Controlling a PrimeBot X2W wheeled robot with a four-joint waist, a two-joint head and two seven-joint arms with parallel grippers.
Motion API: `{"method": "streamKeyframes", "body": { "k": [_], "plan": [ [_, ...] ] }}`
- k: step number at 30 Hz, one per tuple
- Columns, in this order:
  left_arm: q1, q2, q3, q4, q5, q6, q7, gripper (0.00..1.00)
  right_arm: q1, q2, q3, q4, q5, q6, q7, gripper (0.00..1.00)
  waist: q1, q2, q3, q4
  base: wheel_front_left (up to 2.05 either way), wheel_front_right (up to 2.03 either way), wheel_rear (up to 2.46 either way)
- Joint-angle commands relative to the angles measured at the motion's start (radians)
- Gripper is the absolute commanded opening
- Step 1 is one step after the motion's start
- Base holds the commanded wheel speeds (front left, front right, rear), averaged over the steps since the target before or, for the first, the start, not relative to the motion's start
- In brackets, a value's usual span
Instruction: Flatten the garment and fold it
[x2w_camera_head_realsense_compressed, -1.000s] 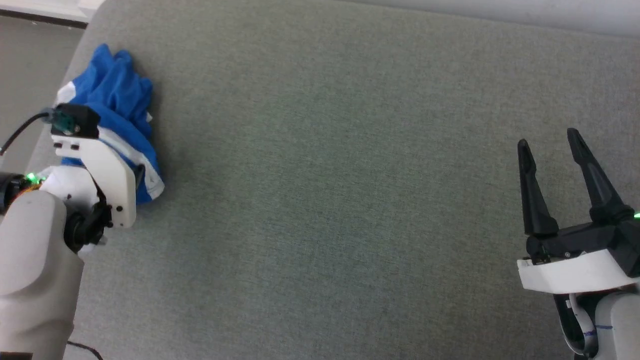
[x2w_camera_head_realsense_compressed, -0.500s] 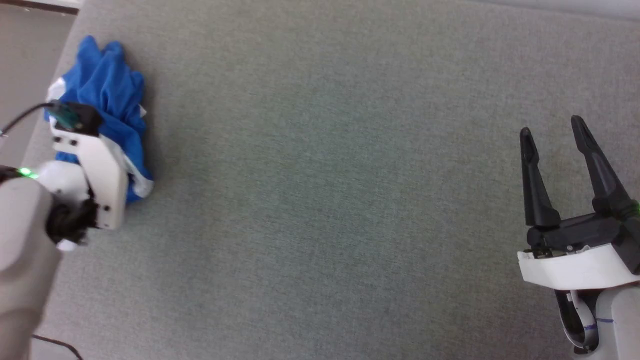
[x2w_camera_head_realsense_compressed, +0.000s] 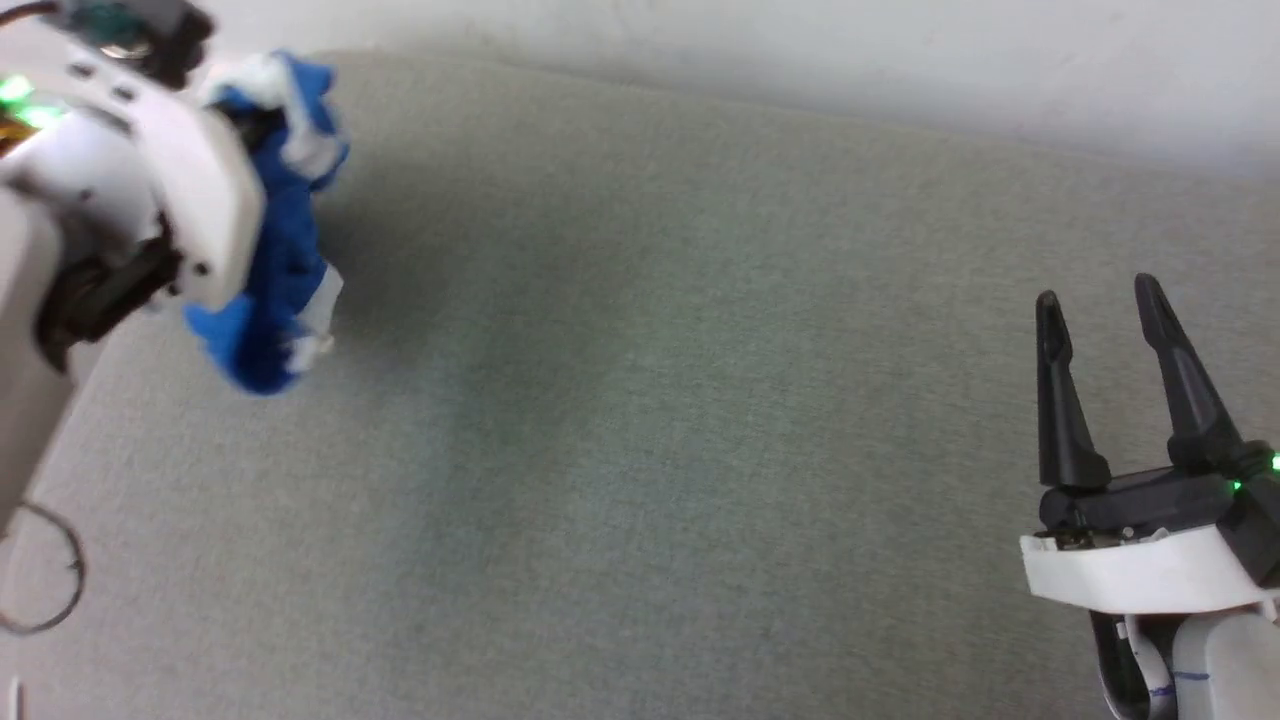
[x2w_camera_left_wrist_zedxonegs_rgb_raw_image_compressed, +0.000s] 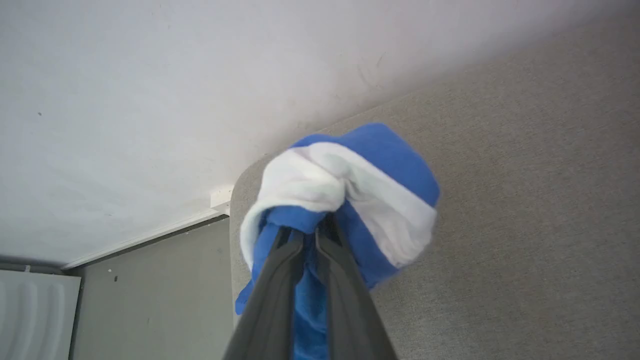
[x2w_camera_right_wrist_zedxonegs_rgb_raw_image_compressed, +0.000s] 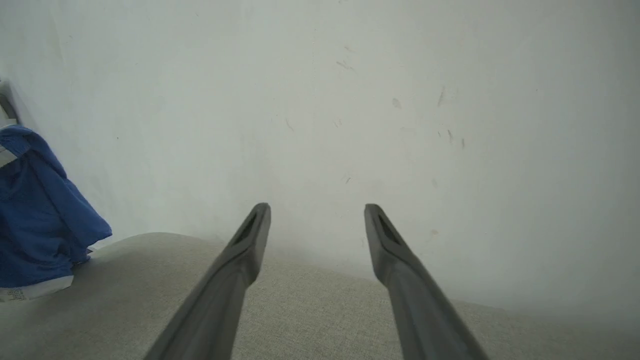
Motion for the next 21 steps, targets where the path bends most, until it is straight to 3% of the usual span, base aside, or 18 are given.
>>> {"method": "streamKeyframes", "body": {
  "k": [1,10,16,21],
  "plan": [
    [-0.033,-0.026,-0.031,-0.038,-0.005,-0.007,-0.015,0.0,0.011,0.003,0.0,-0.003,0.007,-0.002,-0.005,1.0,0.0002,-0.0001,-0.057,-0.078,0.0,0.0,0.0],
    [-0.113,-0.178,-0.216,-0.116,-0.026,-0.007,-0.109,0.0,0.015,0.007,-0.006,-0.007,0.036,-0.002,-0.005,1.0,0.0002,-0.0001,-0.056,-0.286,0.0,0.0,0.0],
    [-0.101,-0.348,-0.366,-0.052,-0.041,-0.007,-0.217,0.0,0.011,0.007,-0.024,-0.014,0.051,-0.002,-0.005,1.0,0.0002,-0.0001,-0.014,-0.396,0.0,0.0,0.0],
    [-0.036,-0.494,-0.532,0.054,-0.069,-0.007,-0.277,0.0,0.005,0.007,-0.036,-0.016,0.056,-0.002,-0.005,1.0,0.0002,-0.0001,0.014,-0.444,0.0,0.0,0.0]
  ]
}}
